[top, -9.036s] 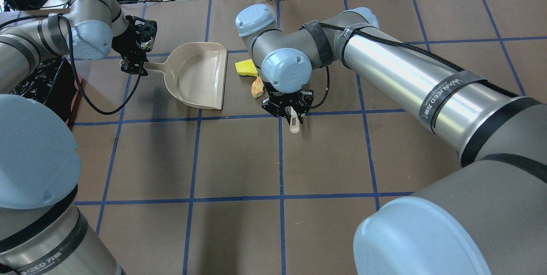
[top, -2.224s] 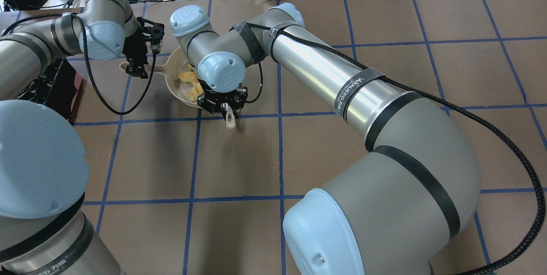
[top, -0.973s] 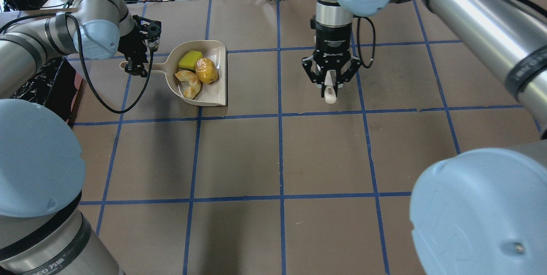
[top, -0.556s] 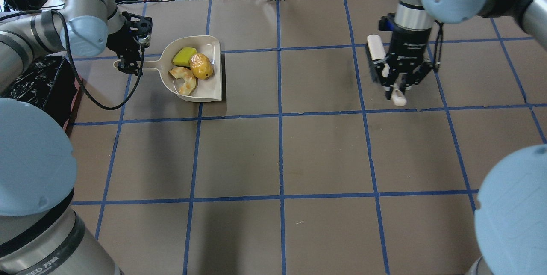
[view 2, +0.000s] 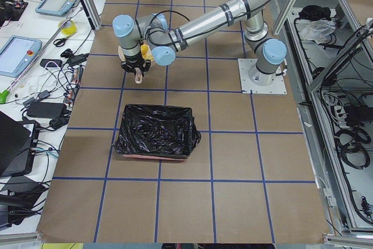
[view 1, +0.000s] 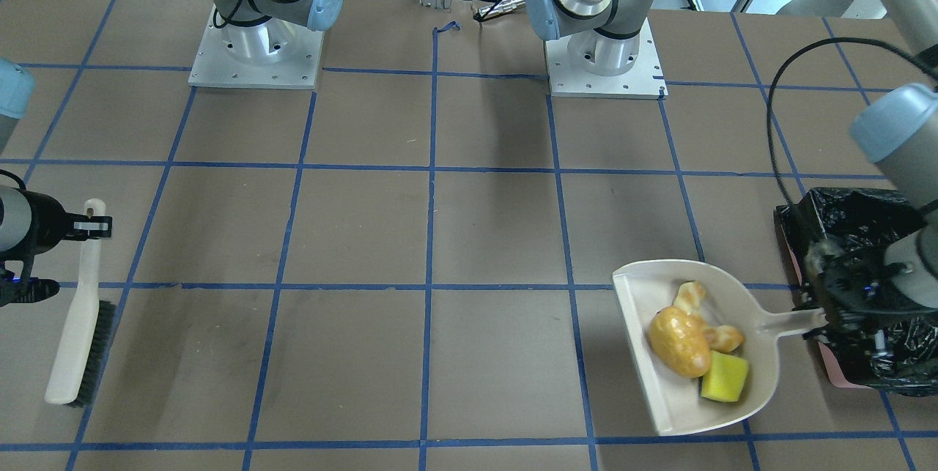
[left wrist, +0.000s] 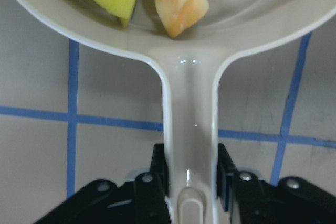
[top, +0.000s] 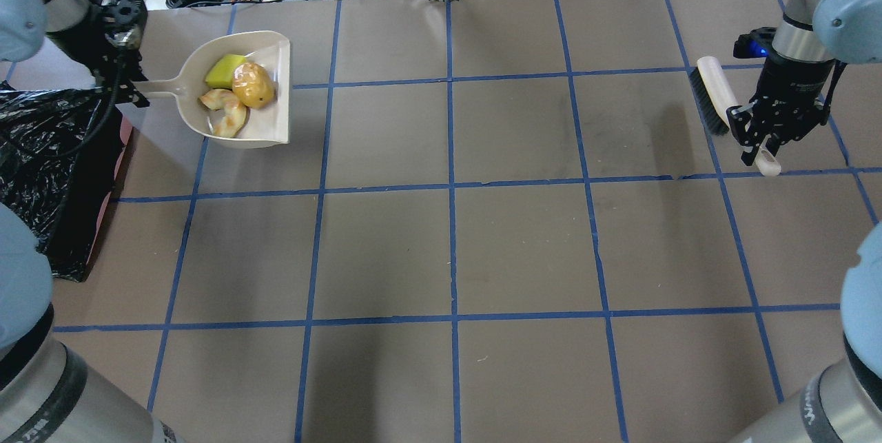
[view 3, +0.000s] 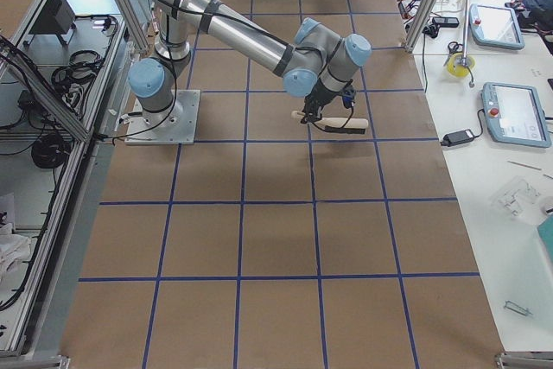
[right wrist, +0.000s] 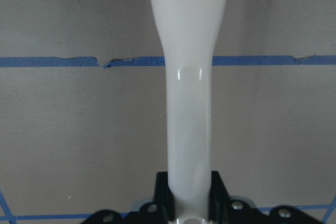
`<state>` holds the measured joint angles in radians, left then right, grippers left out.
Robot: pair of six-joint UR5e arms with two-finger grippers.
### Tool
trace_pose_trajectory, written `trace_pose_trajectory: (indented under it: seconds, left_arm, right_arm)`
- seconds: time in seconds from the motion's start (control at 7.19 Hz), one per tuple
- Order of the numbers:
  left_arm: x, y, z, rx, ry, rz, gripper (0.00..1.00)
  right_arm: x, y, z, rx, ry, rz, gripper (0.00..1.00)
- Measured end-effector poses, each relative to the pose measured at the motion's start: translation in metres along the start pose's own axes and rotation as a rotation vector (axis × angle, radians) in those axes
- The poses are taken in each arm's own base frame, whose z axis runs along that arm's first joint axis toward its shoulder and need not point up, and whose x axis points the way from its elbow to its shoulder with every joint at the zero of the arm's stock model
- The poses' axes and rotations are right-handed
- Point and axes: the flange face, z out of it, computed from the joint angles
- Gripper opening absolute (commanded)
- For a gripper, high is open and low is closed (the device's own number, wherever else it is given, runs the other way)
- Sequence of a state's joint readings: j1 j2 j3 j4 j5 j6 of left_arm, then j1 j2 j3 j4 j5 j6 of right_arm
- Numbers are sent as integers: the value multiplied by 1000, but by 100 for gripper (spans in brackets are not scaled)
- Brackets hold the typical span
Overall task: Sweep and dump trash into bin
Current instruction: 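Carry the dustpan over the trash bag while the right gripper lowers the brush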
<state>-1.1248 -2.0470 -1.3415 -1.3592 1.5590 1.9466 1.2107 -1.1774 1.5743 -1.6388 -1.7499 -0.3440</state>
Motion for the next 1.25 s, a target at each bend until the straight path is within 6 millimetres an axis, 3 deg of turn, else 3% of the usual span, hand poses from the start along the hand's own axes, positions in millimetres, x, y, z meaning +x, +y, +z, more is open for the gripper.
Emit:
trace_pose_trajectory:
  seconds: [0.42, 0.7, 0.97, 1.25]
  left_arm:
    - [36, 144, -53, -3, -15, 142, 0]
    - [68, 235, -76, -35, -35, 173, 0]
    - [82, 279, -88, -87, -32, 191, 0]
    - [83, 292, -94, -154, -25, 196, 0]
  right_arm:
    - [-3, -23, 21, 14, 2, 1, 0]
    - [-16, -25, 22, 11, 8, -16, 0]
    - [-20, -24, 22, 8, 13, -25, 0]
    - [-21, -21, 28, -5, 13, -25, 0]
